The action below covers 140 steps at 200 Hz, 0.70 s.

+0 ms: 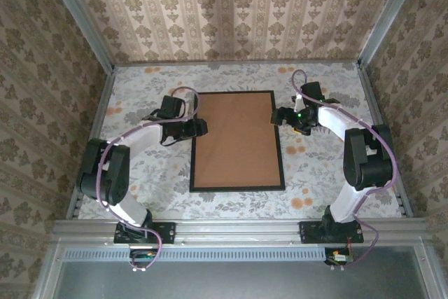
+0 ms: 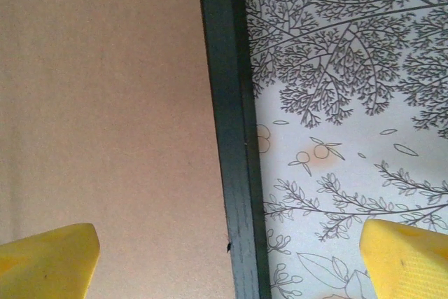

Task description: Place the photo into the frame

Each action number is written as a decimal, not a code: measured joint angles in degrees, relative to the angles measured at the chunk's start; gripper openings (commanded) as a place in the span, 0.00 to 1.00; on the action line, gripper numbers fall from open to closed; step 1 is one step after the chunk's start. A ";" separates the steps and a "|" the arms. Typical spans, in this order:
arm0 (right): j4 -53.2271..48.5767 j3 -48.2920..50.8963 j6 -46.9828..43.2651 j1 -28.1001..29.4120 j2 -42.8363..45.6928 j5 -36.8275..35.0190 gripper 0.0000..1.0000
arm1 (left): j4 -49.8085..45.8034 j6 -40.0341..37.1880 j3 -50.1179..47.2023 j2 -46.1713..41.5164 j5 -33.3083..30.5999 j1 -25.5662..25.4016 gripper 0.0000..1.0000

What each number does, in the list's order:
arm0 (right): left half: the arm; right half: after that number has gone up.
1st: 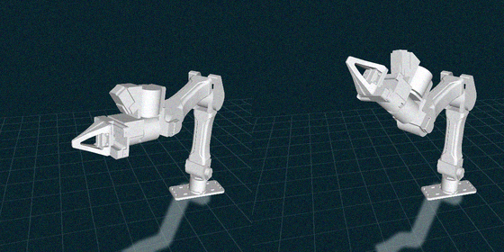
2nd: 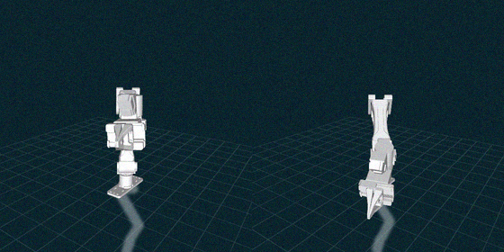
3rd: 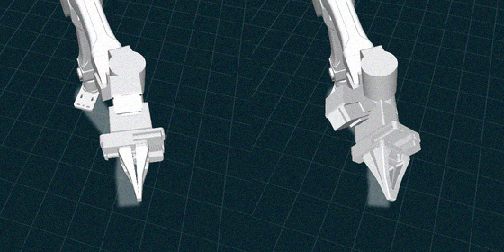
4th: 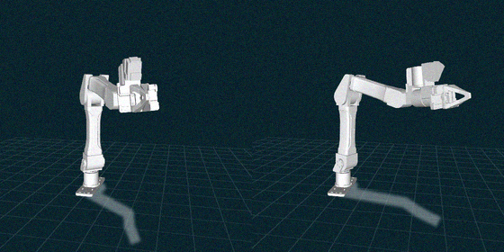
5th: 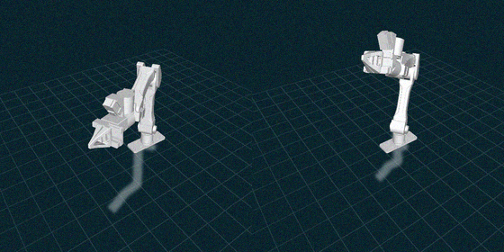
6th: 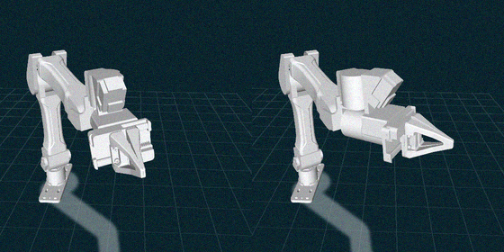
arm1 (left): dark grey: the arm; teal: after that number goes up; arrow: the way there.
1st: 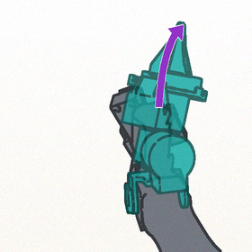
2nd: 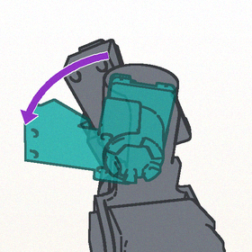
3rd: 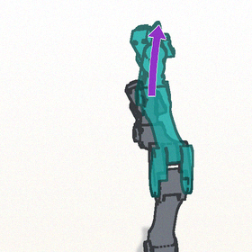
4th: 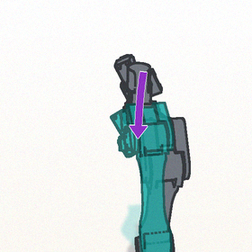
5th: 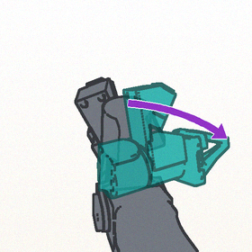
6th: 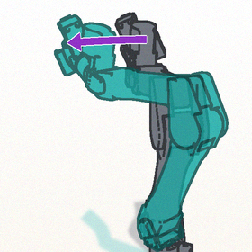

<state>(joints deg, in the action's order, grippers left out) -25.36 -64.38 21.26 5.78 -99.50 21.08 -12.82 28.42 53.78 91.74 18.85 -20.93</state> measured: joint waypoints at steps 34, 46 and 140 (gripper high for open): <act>2.60 0.00 1.90 1.70 -0.20 -1.46 0.98 | 0.61 0.24 0.15 -0.68 -2.38 1.07 0.72; 4.13 0.00 2.97 2.12 -1.01 -1.66 0.99 | 1.44 0.72 0.15 -0.50 -2.71 1.99 0.72; 10.27 -2.56 7.30 5.46 -8.81 -0.72 0.98 | 7.72 4.59 -1.25 6.38 0.87 3.72 0.73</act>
<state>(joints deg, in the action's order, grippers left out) -15.09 -66.94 28.56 11.25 -108.31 20.36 -5.10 33.01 52.53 98.13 19.73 -17.21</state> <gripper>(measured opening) 0.981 0.725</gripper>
